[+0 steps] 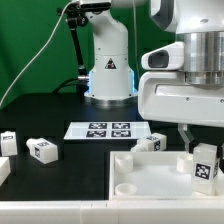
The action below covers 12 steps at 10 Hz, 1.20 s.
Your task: Assemble one leg
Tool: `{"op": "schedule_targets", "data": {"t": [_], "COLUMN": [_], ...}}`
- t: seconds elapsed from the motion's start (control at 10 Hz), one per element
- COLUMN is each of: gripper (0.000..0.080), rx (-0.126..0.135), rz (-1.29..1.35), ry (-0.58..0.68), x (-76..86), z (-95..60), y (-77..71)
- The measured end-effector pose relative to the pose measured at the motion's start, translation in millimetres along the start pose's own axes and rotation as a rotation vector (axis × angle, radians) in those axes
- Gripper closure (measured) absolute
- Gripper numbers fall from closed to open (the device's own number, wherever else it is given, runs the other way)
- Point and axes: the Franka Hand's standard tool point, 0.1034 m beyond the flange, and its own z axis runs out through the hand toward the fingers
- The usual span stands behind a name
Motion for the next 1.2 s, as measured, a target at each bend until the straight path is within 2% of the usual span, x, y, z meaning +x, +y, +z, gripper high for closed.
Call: {"op": "schedule_targets", "data": {"t": [0.4,0.6,0.7,0.8,0.9,1.0,1.1,1.2], "gripper": [0.0513,0.0513,0.0418,0.0279,0.0279,0.0191,0.0156,0.0156], "rx": [0.013,0.014,0.015,0.015,0.014,0.016,0.015,0.015], "rz": [0.391,0.377,0.338,0.293,0.187,0.113,0.086,-0.001], "ry": [-0.025,-0.027,-0.027,-0.026,-0.019,-0.018,-0.018,-0.017], "x": [0.5,0.9,0.8,0.3,0.6,0.7,0.8,1.1], "z": [-0.1,0.0,0.1,0.1,-0.9,-1.1,-0.4,-0.4], "y": [0.4,0.8,0.7,0.4,-0.4,-0.8,-0.3,0.0]}}
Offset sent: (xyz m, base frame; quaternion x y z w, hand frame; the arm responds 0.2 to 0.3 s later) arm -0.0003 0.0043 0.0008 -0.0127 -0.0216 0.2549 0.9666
